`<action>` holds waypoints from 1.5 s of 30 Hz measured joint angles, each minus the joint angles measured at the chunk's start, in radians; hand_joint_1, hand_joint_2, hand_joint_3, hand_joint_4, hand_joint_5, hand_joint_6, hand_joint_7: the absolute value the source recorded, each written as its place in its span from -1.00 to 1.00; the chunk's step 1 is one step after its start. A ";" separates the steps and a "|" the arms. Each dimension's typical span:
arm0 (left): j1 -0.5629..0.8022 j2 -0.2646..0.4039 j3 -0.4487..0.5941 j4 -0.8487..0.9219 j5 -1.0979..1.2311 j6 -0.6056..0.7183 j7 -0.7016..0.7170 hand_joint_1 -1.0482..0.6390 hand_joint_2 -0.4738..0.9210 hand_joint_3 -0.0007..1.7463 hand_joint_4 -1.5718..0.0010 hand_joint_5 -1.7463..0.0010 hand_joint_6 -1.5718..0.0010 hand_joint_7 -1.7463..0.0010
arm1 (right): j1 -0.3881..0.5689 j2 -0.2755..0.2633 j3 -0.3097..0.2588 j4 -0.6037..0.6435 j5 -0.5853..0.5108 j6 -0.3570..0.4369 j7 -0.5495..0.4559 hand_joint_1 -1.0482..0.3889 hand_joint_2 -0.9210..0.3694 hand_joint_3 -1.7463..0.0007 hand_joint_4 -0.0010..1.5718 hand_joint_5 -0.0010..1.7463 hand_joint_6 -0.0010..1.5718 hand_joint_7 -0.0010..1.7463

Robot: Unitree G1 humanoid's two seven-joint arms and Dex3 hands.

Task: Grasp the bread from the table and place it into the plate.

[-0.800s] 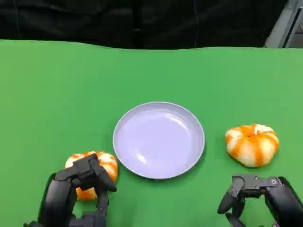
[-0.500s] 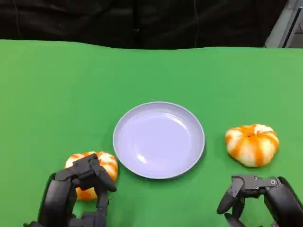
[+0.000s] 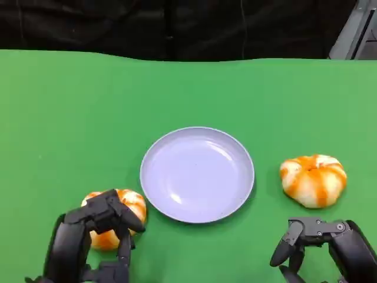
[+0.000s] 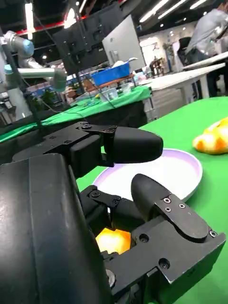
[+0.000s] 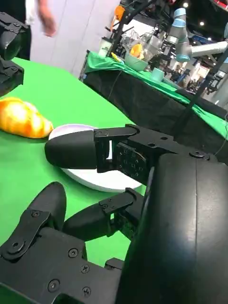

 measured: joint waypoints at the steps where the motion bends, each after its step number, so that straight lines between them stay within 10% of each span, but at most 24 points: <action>1: -0.004 0.000 0.005 0.011 0.027 -0.014 0.018 0.03 0.26 0.14 0.36 -0.40 0.18 0.22 | 0.000 0.000 0.000 0.000 0.000 0.000 0.000 0.41 0.42 -0.67 0.27 0.71 0.32 0.23; 4: -0.011 0.011 0.021 0.028 0.166 -0.037 0.107 -0.16 0.63 -0.53 0.80 -0.30 0.54 0.44 | 0.002 0.000 0.000 -0.007 0.000 0.005 0.000 0.39 0.42 -0.66 0.27 0.72 0.31 0.23; 9: -0.016 0.045 0.021 0.012 0.467 0.036 0.301 -0.23 0.74 -0.89 1.00 0.27 0.88 0.55 | 0.010 0.000 0.001 -0.020 0.000 0.015 0.000 0.39 0.41 -0.65 0.28 0.72 0.32 0.23; 18: -0.018 0.122 -0.064 -0.052 0.818 0.313 0.484 -0.36 0.76 -0.97 1.00 0.55 0.97 0.54 | 0.010 0.006 0.013 -0.021 -0.005 0.018 -0.002 0.40 0.42 -0.67 0.27 0.71 0.33 0.22; 32: -0.097 0.188 -0.240 -0.093 0.983 0.670 0.409 -0.44 0.79 -0.99 0.98 0.14 0.61 0.81 | 0.010 0.018 0.025 -0.027 -0.032 0.029 -0.025 0.34 0.45 -0.69 0.27 0.74 0.33 0.22; 45: -0.232 0.207 -0.364 -0.028 1.008 0.872 0.213 -0.24 0.90 -0.99 0.37 0.55 0.30 0.96 | 0.014 0.018 0.027 -0.046 -0.041 0.032 -0.034 0.34 0.52 -0.75 0.30 0.72 0.34 0.22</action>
